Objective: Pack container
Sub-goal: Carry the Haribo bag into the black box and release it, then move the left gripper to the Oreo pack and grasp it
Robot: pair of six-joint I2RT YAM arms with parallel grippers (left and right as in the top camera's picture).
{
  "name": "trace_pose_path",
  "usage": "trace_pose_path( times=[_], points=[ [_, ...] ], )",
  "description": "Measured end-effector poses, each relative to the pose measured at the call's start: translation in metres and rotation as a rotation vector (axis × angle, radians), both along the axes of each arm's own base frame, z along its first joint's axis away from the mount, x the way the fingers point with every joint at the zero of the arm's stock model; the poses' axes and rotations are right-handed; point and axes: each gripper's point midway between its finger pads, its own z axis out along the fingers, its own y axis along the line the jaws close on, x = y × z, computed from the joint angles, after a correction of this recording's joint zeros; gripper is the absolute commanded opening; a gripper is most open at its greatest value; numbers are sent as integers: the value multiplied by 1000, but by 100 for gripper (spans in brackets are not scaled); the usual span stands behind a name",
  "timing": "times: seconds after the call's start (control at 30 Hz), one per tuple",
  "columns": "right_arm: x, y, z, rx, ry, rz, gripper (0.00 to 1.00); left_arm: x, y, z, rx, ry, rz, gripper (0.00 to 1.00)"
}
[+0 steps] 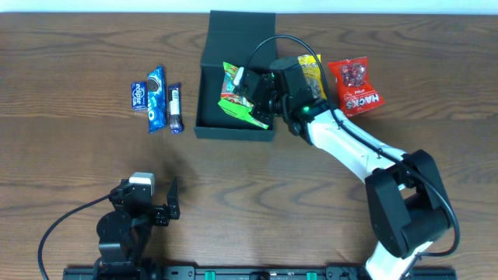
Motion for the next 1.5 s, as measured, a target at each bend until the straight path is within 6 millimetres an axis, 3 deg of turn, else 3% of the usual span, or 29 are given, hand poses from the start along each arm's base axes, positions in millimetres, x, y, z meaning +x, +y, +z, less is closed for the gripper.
trace_pose_path(
  times=[0.03, 0.07, 0.1, 0.27, 0.43, 0.53, 0.6, 0.7, 0.77, 0.87, 1.03, 1.17, 1.27, 1.5],
  points=[
    [1, -3, -1, -8, 0, -5, 63, 0, 0, 0, 0, 0, 0, 95],
    [3, -5, -1, -16, -8, -10, 86, 0, 0, 0, 0, 0, 0, 95],
    [6, -7, 0, -22, -19, -18, 99, 0, 0, 0, 0, 0, 0, 95],
    [15, -12, 4, -36, -39, -69, 99, 0, 0, 0, 0, 0, 0, 95],
    [22, -12, 28, 52, -12, -166, 99, 0, 0, 0, 0, 0, 0, 95],
    [16, -17, 56, 111, 3, -215, 99, 0, 0, 0, 0, 0, 0, 95],
    [2, -24, 93, 170, 16, -256, 99, 0, 0, 0, 0, 0, 0, 95],
    [-15, -32, 120, 212, 59, -295, 99, 0, 0, 0, 0, 0, 0, 95],
    [-28, -38, 120, 211, 124, -316, 99, 0, 0, 0, 1, -1, 0, 95],
    [-59, -36, 103, 206, 300, -290, 99, 0, 0, 0, 0, 0, 0, 95],
    [-77, -34, 93, 200, 405, -271, 99, 4, 0, 8, -14, -37, 4, 95],
    [-74, -39, 93, 204, 405, -288, 99, 16, -3, 40, -68, -178, 3, 95],
    [-58, -53, 95, 210, 367, -343, 99, 21, -3, 66, -89, -283, 6, 95],
    [-8, -90, 124, 308, 207, -446, 99, 34, 10, 54, -104, -137, 96, 95]
  ],
)
